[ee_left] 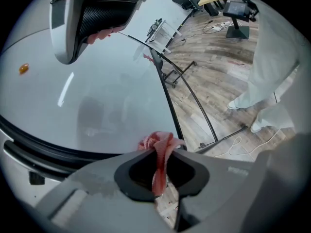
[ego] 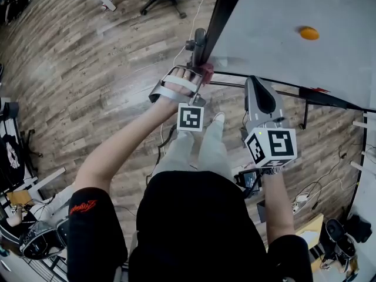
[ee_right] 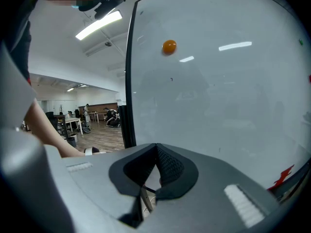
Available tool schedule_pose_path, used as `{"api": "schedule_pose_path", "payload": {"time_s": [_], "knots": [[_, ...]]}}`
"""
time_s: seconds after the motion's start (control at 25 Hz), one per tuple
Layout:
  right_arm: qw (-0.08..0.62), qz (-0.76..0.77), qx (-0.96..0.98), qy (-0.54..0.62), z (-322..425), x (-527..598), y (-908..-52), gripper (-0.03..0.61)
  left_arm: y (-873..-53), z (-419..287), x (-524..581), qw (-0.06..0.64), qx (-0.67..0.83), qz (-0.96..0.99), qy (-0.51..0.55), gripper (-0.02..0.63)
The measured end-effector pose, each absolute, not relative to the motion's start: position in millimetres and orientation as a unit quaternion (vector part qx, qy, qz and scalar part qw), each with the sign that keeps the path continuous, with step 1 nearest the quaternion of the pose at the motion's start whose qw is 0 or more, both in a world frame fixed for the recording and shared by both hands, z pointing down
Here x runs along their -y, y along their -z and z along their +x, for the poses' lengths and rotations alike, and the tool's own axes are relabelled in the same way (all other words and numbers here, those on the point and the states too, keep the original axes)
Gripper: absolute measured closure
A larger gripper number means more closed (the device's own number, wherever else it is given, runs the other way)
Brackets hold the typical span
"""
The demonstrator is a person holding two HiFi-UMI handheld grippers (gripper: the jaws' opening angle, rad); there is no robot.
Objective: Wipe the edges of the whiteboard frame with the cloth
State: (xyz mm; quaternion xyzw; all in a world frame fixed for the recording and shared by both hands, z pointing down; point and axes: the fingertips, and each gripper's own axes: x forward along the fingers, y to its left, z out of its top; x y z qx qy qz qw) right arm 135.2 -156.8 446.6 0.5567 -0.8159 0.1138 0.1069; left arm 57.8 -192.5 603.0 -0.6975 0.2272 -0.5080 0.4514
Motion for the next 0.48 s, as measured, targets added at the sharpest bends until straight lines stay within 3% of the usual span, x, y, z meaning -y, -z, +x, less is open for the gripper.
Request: {"api": "schedule_pose_path", "payload": {"time_s": [0.48], "knots": [[0.118,0.549,0.816,-0.137,133.1,156.2,-476.1,0.577,-630.6,55.5,194.3,0.444,-0.219,-0.694,0.523,0.568]]}}
